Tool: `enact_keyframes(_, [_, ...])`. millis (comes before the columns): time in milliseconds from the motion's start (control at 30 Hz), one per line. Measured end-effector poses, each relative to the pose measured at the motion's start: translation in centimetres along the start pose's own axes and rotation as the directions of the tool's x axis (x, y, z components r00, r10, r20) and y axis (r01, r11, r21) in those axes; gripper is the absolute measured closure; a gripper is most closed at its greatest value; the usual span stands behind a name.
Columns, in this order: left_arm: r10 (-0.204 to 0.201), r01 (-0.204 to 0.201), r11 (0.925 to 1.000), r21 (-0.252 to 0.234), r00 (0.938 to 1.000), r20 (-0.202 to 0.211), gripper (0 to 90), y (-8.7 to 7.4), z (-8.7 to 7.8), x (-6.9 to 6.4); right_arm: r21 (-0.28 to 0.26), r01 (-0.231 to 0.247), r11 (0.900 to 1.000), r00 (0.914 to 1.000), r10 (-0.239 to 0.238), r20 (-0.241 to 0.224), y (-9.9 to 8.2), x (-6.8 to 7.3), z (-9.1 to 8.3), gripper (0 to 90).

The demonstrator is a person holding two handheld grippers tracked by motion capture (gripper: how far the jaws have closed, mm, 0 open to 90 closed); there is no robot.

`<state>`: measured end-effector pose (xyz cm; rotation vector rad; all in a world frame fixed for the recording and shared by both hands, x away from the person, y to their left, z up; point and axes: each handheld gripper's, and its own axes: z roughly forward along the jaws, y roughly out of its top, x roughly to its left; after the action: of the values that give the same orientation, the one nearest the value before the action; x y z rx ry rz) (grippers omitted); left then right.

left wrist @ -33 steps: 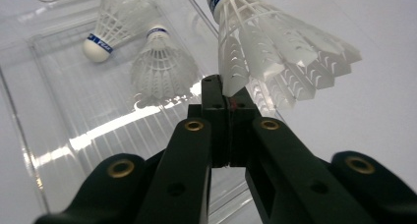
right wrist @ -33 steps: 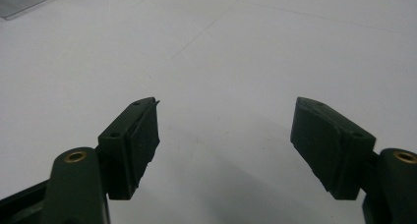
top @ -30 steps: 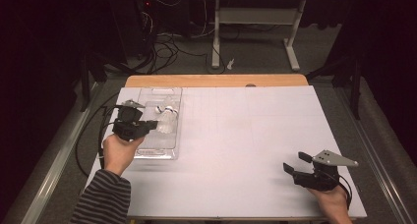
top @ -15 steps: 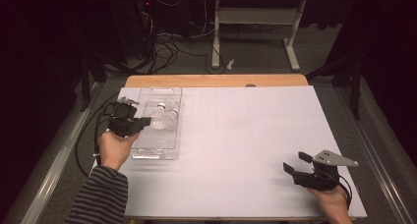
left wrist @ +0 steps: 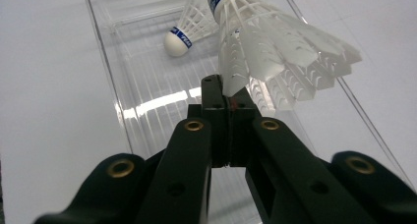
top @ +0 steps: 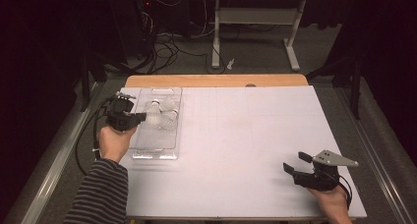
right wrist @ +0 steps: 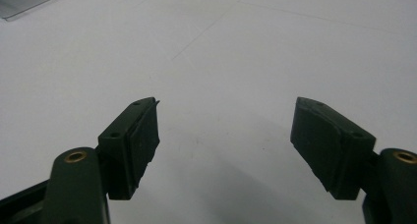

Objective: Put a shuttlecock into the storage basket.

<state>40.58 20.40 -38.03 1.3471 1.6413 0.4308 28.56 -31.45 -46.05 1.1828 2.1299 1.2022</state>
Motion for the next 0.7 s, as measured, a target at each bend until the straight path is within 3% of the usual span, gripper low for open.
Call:
enact_keyframes(400, [0.027,-0.027,0.9996,-0.002,0.9979,-0.06,89.5,0.2,1.4,0.2,0.001,0.001,1.0,1.0,-0.001,-0.001,0.0,0.0,0.0,27.2])
enact_keyframes(700, [0.018,-0.018,0.9998,-0.002,0.996,-0.088,89.4,0.5,2.2,0.7,0.002,0.0,1.0,1.0,0.0,-0.003,0.0,0.0,0.0,27.2])
